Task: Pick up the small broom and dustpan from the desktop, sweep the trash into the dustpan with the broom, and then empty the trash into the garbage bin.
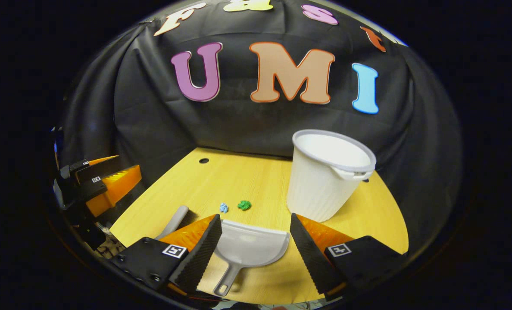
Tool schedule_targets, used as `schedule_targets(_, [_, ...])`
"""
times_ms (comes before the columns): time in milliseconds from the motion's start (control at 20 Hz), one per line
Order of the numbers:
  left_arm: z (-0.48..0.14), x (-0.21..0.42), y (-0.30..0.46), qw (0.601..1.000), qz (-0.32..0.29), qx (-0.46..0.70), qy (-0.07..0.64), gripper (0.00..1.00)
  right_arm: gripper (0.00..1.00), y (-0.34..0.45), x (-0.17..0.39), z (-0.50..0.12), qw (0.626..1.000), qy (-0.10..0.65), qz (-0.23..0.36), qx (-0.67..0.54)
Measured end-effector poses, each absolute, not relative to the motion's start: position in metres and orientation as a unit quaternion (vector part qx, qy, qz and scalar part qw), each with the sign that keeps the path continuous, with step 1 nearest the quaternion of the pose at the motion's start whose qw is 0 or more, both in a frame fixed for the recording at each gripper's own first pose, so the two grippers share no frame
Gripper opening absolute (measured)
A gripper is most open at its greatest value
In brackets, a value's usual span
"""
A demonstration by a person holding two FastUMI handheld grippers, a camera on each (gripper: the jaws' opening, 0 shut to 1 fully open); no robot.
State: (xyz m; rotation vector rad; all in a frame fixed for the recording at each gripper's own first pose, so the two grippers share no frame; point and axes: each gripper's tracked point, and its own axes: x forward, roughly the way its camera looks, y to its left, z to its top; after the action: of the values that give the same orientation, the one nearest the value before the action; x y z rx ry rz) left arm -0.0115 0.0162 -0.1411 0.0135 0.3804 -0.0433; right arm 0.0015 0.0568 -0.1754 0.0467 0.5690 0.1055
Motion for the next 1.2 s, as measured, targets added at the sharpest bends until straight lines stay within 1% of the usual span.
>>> schedule_targets(200, [-0.177, -0.020, 0.017, 0.969, -0.028, -0.007, 0.245, 0.94, 1.00, 0.065, -0.010, -0.208, 0.938, 0.340, 0.055, 0.026])
schedule_targets(550, [-0.234, -0.043, 0.014, 0.939, -0.041, -0.015, 0.340, 0.95, 1.00, 0.075, -0.038, -0.270, 0.893, 0.446, 0.052, 0.032])
schedule_targets(800, [-0.268, -0.063, 0.009, 0.910, -0.053, -0.031, 0.409, 0.95, 1.00, 0.085, -0.057, -0.306, 0.859, 0.507, 0.061, 0.033])
schedule_targets(850, [-0.276, -0.068, 0.008, 0.903, -0.055, -0.034, 0.425, 0.95, 0.99, 0.088, -0.059, -0.312, 0.852, 0.518, 0.062, 0.035])
schedule_targets(950, [-0.289, -0.075, 0.008, 0.890, -0.057, -0.042, 0.451, 0.95, 0.90, 0.086, -0.059, -0.323, 0.844, 0.532, 0.057, 0.027])
schedule_targets(1200, [-0.315, -0.091, 0.007, 0.857, -0.065, -0.055, 0.509, 0.95, 0.90, 0.091, -0.066, -0.346, 0.820, 0.570, 0.053, 0.024])
